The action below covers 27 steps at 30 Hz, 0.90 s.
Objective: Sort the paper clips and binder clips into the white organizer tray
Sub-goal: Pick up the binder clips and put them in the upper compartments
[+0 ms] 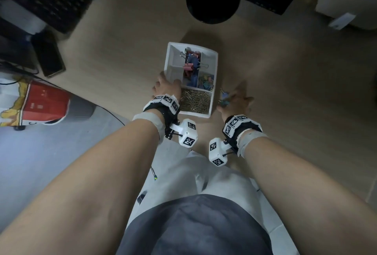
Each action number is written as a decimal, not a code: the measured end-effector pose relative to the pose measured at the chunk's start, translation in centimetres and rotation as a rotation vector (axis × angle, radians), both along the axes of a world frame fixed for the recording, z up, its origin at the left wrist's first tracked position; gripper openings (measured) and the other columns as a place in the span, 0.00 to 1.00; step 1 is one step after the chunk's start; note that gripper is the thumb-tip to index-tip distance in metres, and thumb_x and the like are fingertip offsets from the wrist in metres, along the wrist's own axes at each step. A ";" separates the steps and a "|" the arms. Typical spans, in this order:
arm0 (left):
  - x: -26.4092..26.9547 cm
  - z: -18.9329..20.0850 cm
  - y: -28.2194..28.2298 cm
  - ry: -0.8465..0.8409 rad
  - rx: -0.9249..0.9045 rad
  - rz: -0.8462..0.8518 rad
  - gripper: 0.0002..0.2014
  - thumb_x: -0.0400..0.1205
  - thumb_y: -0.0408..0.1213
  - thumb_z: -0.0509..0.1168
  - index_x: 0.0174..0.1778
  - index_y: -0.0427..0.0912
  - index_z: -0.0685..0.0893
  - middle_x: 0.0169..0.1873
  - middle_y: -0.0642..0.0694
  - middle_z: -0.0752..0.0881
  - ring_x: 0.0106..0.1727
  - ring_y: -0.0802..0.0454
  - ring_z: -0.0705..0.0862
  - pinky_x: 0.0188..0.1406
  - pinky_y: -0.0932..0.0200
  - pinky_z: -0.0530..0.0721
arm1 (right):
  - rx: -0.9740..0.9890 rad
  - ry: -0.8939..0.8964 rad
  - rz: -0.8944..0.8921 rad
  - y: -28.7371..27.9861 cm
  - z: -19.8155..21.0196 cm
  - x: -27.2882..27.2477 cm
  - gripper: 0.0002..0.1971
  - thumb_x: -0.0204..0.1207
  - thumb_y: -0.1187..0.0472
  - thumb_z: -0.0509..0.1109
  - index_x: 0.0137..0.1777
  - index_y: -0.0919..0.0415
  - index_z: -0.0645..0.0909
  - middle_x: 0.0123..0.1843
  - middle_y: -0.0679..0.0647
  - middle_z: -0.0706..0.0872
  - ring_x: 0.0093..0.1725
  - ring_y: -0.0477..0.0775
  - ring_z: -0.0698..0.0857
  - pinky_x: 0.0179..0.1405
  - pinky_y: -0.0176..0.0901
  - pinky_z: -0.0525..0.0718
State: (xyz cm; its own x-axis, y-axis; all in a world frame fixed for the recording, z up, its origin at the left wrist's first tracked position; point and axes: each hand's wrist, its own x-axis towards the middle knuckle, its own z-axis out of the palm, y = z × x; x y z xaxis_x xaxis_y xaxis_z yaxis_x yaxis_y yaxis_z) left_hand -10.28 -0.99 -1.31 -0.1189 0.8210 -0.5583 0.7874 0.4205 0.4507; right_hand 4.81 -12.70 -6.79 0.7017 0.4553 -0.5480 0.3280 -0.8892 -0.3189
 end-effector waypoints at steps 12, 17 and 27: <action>0.0 0.2 0.1 -0.039 -0.026 0.030 0.32 0.79 0.44 0.60 0.80 0.49 0.60 0.73 0.39 0.72 0.71 0.39 0.69 0.70 0.43 0.67 | 0.253 0.024 -0.010 0.2 -0.5 0.3 0.13 0.65 0.70 0.78 0.34 0.51 0.80 0.52 0.61 0.84 0.35 0.53 0.81 0.43 0.39 0.80; 0.3 0.3 0.1 -0.023 -0.006 0.051 0.33 0.77 0.43 0.61 0.80 0.48 0.61 0.71 0.38 0.73 0.70 0.39 0.70 0.69 0.43 0.68 | 0.335 0.044 -0.029 0.1 -0.8 0.6 0.17 0.58 0.73 0.78 0.32 0.48 0.82 0.44 0.60 0.88 0.39 0.57 0.86 0.42 0.47 0.87; 0.5 0.8 -0.2 -0.040 0.002 0.065 0.36 0.72 0.48 0.59 0.79 0.48 0.62 0.71 0.40 0.74 0.70 0.40 0.69 0.70 0.41 0.68 | 0.356 0.088 0.031 -0.7 0.7 0.6 0.13 0.65 0.74 0.78 0.34 0.54 0.82 0.35 0.48 0.84 0.36 0.50 0.84 0.42 0.40 0.83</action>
State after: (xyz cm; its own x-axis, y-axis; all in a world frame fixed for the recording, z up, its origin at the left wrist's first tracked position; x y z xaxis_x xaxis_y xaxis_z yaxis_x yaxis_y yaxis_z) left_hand -9.76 -1.22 -0.52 -0.1500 0.8133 -0.5622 0.7398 0.4695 0.4819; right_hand 5.37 -13.36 -6.12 0.6419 0.6484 -0.4092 0.3106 -0.7078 -0.6344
